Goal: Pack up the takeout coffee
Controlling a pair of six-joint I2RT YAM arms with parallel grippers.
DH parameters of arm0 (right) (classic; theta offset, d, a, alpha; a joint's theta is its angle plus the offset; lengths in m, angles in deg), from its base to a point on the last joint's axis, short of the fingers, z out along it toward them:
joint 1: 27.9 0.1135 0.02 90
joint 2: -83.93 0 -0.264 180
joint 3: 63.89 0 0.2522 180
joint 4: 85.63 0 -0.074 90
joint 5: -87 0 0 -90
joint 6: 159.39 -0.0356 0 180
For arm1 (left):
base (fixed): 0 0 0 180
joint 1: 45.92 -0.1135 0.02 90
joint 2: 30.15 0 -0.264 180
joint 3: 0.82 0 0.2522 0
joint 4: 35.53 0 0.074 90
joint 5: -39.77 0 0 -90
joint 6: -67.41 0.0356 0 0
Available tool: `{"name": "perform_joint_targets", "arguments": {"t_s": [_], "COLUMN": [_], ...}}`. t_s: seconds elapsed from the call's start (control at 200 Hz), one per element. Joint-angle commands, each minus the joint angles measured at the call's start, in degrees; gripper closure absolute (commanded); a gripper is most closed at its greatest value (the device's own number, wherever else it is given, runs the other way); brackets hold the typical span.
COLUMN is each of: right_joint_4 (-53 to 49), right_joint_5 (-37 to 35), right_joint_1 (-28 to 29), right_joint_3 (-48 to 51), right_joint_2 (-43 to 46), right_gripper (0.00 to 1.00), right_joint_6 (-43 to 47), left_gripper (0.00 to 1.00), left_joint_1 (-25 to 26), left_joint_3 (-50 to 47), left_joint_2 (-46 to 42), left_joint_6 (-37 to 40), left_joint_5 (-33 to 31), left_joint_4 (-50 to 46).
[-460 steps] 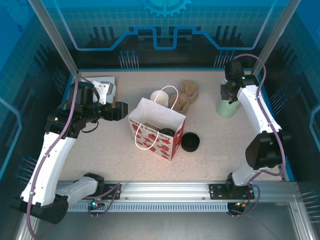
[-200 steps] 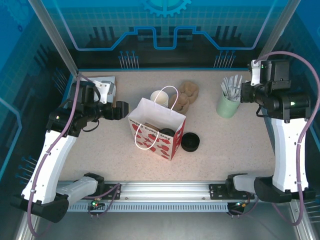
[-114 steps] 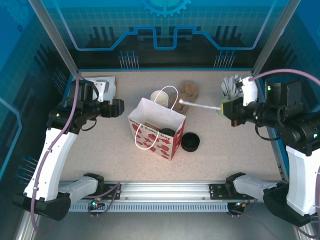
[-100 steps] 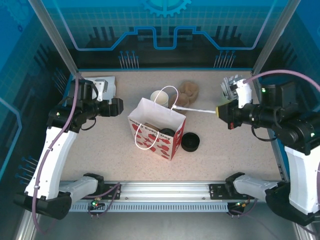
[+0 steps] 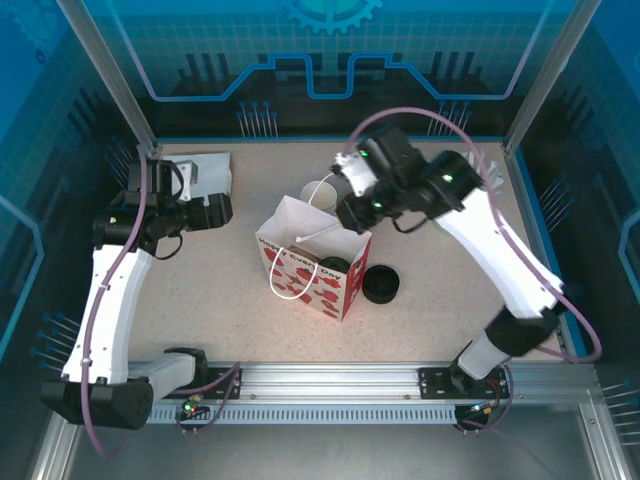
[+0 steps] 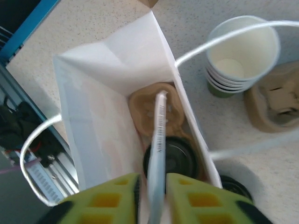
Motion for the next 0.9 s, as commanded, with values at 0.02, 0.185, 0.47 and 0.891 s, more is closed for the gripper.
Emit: {"name": "perform_joint_targets", "arguments": {"t_s": [0.02, 0.185, 0.47, 0.891], "right_joint_4": [-0.8, 0.1, 12.9, 14.3], "right_joint_5": [0.0, -4.3, -14.1, -16.1], "right_joint_1": [0.7, -2.1, -7.4, -13.9], "right_joint_3": [-7.6, -7.4, 19.3, 38.9], "right_joint_2": [-3.2, 1.6, 24.3, 38.4], "right_gripper": [0.58, 0.52, 0.41, 0.39], "right_joint_6": [1.6, 1.4, -3.3, -8.0], "left_gripper": [0.09, 0.13, 0.26, 0.41], "left_joint_1": [-2.9, -5.7, -7.1, -6.7], "left_joint_3": [-1.0, -0.9, 7.8, 38.4], "left_joint_2": [2.0, 6.9, 24.9, 57.3], "left_joint_6": [1.9, 4.8, 8.0, 10.9], "left_joint_5": [3.6, 4.3, 1.4, -6.0], "left_joint_4": [1.0, 2.6, 6.2, 0.0]}}
